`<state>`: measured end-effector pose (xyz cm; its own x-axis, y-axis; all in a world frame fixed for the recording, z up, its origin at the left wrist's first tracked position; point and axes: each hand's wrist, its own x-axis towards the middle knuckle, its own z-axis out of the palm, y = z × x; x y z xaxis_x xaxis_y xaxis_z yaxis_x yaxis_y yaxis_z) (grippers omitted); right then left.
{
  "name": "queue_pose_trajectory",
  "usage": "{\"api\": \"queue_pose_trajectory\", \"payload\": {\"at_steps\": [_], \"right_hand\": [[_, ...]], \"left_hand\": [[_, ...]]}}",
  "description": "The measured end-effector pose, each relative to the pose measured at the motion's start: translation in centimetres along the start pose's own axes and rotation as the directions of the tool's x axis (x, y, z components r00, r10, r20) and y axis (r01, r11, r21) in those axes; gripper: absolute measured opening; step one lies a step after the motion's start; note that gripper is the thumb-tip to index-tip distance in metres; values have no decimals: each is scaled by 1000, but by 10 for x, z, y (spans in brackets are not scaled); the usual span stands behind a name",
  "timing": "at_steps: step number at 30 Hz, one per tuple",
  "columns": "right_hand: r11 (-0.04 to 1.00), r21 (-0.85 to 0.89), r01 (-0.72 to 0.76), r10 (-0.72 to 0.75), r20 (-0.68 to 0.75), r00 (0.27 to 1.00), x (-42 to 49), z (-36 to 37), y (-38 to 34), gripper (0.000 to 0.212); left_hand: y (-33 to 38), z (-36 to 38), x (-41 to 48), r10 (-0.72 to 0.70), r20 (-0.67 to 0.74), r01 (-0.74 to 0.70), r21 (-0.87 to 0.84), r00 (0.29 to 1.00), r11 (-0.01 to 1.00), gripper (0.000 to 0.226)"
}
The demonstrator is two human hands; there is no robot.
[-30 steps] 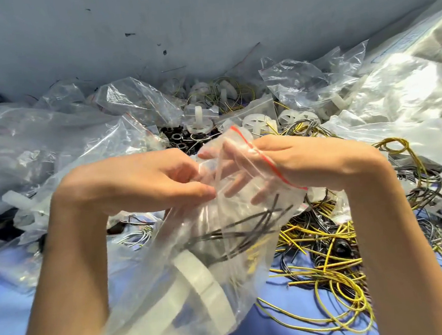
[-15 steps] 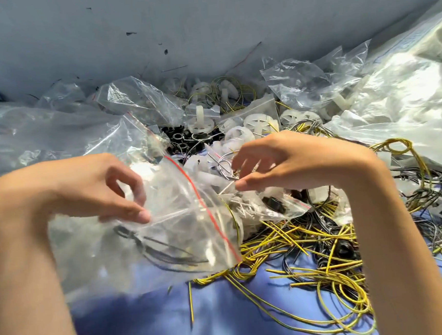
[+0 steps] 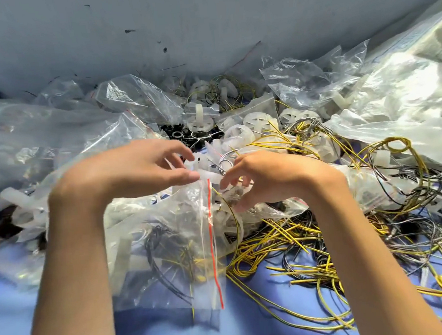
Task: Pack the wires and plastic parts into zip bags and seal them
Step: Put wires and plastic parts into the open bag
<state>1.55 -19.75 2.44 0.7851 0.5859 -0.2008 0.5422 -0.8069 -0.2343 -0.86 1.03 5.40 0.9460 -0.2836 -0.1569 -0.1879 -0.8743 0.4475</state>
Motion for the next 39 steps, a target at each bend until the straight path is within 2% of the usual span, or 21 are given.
{"api": "queue_pose_trajectory", "payload": {"at_steps": [5, 10, 15, 20, 25, 30, 36, 39], "right_hand": [[1000, 4, -18, 18, 4, 1000, 0, 1, 4, 15], [999, 24, -23, 24, -52, 998, -5, -5, 15, 6], [998, 69, 2, 13, -216, 976, -14, -14, 24, 15], [987, 156, 44, -7, -228, 974, -20, -19, 24, 24], [944, 279, 175, -35, -443, 896, -24, -27, 16, 32], [900, 318, 296, -61, -582, 811, -27, -30, 14, 33], [767, 425, 480, 8, -755, 655, -31, -37, 12, 29], [821, 415, 392, 82, -765, 639, -31, -37, 14, 24]], "left_hand": [[17, 18, 18, 57, 85, -65, 88, 995, 994, 35], [21, 33, 31, 72, 131, -91, 147, 989, 985, 33], [15, 45, 43, 54, -2, -54, 120, 999, 991, 31], [9, 46, 47, 88, -158, -87, 13, 984, 996, 28], [10, 45, 45, 172, -206, -177, -4, 963, 984, 47], [18, 46, 44, 268, -329, -293, -28, 905, 956, 8], [25, 42, 37, 307, -397, -363, -71, 865, 929, 16], [29, 40, 35, 295, -499, -371, -58, 815, 927, 14]]}}
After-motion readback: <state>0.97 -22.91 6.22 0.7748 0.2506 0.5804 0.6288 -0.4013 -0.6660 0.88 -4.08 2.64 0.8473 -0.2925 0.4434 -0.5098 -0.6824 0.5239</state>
